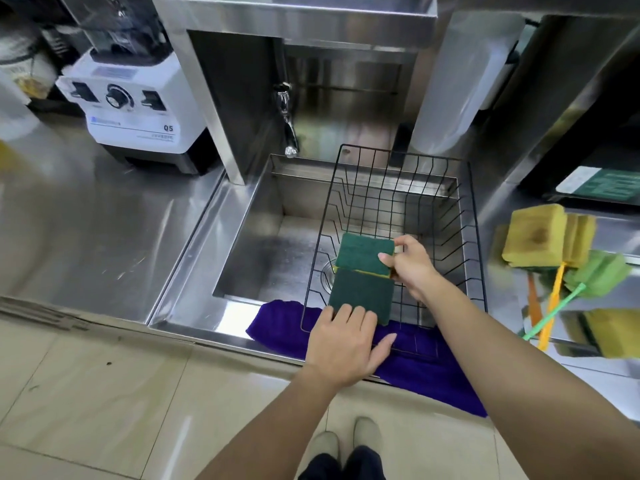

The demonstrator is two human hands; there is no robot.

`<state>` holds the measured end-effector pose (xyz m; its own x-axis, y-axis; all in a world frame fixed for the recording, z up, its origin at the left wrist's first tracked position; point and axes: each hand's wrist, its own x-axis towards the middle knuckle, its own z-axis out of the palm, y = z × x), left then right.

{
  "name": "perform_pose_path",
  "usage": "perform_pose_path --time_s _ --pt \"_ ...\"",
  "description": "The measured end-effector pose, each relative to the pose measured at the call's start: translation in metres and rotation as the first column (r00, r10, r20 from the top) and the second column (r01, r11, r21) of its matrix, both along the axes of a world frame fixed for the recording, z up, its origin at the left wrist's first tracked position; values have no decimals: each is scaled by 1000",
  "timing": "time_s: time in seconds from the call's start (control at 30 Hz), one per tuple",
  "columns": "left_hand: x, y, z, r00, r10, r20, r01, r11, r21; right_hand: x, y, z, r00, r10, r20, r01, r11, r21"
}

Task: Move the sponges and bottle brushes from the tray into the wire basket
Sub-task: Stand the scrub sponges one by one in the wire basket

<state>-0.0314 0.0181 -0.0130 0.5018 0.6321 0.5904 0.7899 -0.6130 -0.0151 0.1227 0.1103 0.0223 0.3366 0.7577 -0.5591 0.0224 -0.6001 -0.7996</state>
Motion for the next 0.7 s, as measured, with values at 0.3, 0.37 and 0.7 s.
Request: perform_pose_path --time_s 0.3,0.37,0.7 --pt "0 1 1 1000 3 -31 -3 1000 -1 10 -4 11 822 336 460 -292 942 -166" --pt "-1 1 1 999 1 -47 -1 1000 -2 11 -9 17 720 344 603 -294 938 -184" --pt "40 -17 9 978 -165 -125 151 982 -111 92 -42 60 619 -239 748 107 969 221"
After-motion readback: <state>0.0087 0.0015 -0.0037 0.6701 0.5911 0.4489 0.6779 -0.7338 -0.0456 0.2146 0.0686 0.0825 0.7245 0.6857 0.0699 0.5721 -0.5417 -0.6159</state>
